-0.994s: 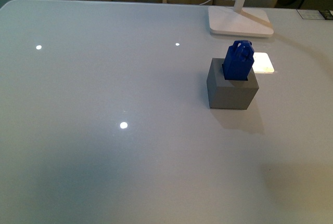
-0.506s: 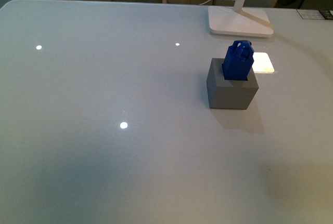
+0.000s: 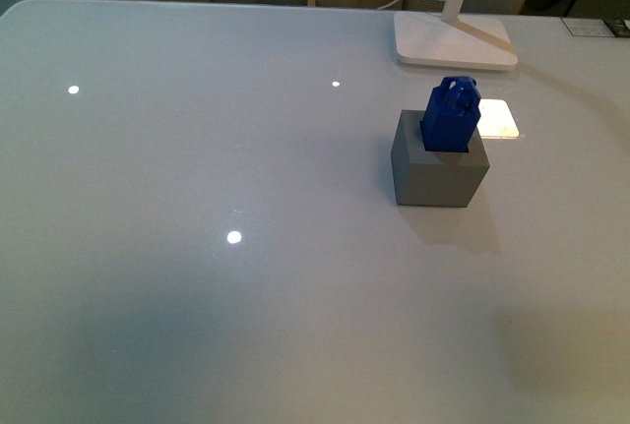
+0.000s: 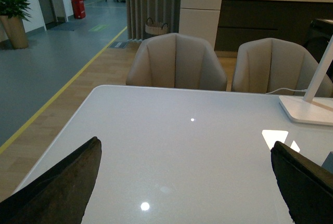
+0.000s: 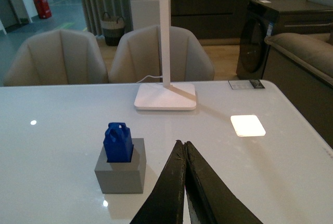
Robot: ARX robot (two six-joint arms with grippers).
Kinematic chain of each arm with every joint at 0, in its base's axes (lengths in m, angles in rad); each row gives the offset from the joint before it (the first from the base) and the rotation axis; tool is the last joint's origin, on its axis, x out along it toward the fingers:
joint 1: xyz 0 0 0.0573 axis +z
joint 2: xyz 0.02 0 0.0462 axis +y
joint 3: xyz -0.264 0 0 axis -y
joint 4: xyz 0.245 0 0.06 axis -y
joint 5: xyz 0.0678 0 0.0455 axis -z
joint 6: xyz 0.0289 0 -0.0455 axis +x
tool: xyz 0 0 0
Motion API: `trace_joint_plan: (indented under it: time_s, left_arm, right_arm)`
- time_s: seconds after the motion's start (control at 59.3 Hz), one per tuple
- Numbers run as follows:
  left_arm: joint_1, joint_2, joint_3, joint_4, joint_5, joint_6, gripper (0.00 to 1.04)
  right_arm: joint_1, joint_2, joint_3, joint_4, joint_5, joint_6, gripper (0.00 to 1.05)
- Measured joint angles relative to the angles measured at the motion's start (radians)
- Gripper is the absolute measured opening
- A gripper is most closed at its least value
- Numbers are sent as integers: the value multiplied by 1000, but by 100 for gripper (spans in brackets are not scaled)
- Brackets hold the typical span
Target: Insert blue part into gray base
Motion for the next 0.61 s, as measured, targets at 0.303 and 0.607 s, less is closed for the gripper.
trace_joint_plan:
  time_s: [0.303, 0.607]
  left_arm:
    - [0, 0, 0, 0, 0, 0, 97]
    - [0, 0, 0, 0, 0, 0, 97]
  right_arm:
    - [0, -171, 0, -177, 0, -2, 7]
    - [0, -172, 0, -177, 0, -2, 60]
